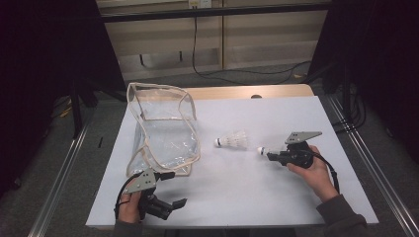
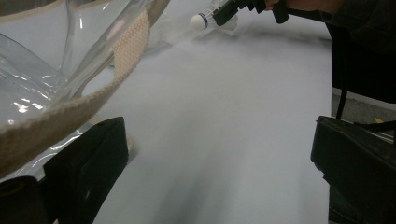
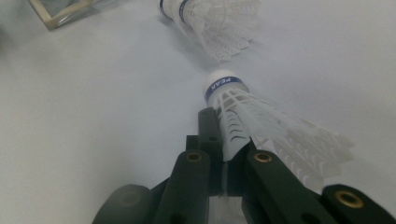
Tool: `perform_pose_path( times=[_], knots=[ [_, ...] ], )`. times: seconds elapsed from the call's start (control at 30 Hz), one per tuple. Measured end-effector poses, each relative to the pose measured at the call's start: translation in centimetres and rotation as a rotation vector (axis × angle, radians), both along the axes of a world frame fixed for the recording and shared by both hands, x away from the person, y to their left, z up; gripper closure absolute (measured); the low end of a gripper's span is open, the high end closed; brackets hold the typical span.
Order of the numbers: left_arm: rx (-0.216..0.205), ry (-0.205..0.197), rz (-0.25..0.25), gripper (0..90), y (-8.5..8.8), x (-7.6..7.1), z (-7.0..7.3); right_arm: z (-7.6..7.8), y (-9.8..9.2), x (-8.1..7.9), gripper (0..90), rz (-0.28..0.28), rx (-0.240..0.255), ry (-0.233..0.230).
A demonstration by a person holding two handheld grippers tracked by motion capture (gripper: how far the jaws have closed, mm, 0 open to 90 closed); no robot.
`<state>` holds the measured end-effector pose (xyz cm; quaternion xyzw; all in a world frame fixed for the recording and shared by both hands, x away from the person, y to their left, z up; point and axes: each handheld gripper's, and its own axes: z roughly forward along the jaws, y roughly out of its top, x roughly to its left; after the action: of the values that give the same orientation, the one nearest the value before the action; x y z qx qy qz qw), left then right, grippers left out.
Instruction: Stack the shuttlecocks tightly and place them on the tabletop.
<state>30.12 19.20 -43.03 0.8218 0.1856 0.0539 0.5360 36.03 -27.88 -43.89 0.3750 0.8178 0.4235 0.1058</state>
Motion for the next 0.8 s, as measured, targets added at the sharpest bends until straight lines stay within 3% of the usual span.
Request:
perform_pose_path(
  times=[0.33, 0.8],
  knots=[
    [0.009, 0.000, 0.004, 4.1, 0.1, 0.1, 0.0, 0.8, -0.4, -0.2, 89.7, 0.000, 0.011, -0.029],
    [0.002, 0.003, 0.008, 4.1, 0.1, 0.0, 0.0, 1.2, -0.9, 0.0, 89.6, -0.001, 0.014, -0.031]
  ],
)
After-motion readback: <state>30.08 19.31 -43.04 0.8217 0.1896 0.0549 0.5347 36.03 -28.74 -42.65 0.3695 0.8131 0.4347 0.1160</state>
